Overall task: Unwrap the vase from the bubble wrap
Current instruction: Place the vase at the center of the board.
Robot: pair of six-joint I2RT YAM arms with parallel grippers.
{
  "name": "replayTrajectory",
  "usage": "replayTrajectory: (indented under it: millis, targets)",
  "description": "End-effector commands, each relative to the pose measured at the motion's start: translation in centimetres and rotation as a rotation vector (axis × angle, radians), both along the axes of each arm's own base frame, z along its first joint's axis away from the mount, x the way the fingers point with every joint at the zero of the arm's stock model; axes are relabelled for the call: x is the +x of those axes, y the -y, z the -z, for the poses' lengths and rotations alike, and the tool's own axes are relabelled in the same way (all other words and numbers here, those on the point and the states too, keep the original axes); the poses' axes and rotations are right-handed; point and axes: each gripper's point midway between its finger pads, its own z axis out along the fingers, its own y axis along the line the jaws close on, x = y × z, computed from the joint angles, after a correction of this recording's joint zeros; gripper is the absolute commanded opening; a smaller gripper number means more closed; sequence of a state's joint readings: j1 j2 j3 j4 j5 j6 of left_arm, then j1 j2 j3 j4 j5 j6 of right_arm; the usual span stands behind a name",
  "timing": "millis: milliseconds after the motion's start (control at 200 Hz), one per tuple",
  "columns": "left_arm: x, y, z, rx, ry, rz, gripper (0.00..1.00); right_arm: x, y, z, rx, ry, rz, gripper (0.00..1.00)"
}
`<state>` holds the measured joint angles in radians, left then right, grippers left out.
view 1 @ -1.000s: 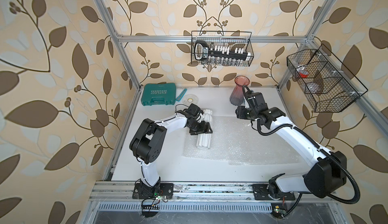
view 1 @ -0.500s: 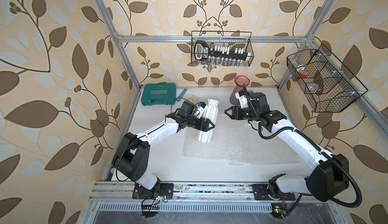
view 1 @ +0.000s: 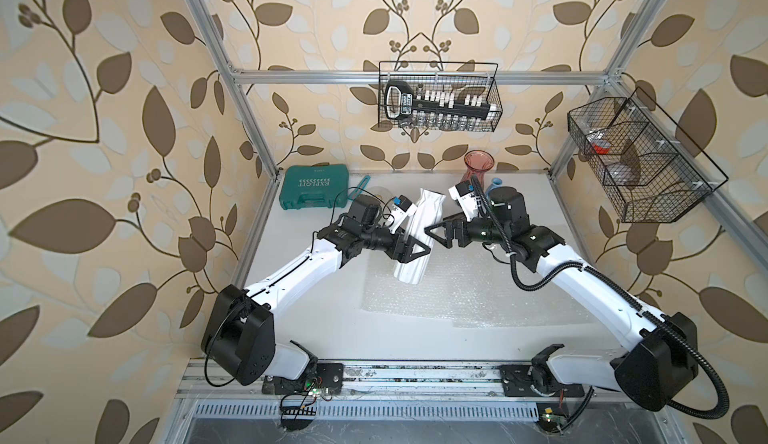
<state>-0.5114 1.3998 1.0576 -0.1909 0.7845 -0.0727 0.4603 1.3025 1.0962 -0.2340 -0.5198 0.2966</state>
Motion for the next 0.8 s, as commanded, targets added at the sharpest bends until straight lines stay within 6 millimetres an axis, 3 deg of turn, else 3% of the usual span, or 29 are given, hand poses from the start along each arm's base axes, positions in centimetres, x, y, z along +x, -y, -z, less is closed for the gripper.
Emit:
replayTrajectory:
  millis: [0, 405, 795]
  targets:
    - [-2.3, 0.8, -7.1, -0.156, 0.223, 0.136, 0.66, 0.1, -0.7, -2.4, 0.019, 0.079, -0.036, 0.98]
    - [-3.9, 0.8, -8.0, -0.171, 0.245, 0.199, 0.67, -1.4, -2.6, -5.1, 0.103, 0.12, -0.169, 1.0]
    - [-4.8, 0.9, -8.2, -0.178, 0.254, 0.239, 0.67, -2.0, -3.8, -4.7, 0.118, 0.075, -0.245, 0.97]
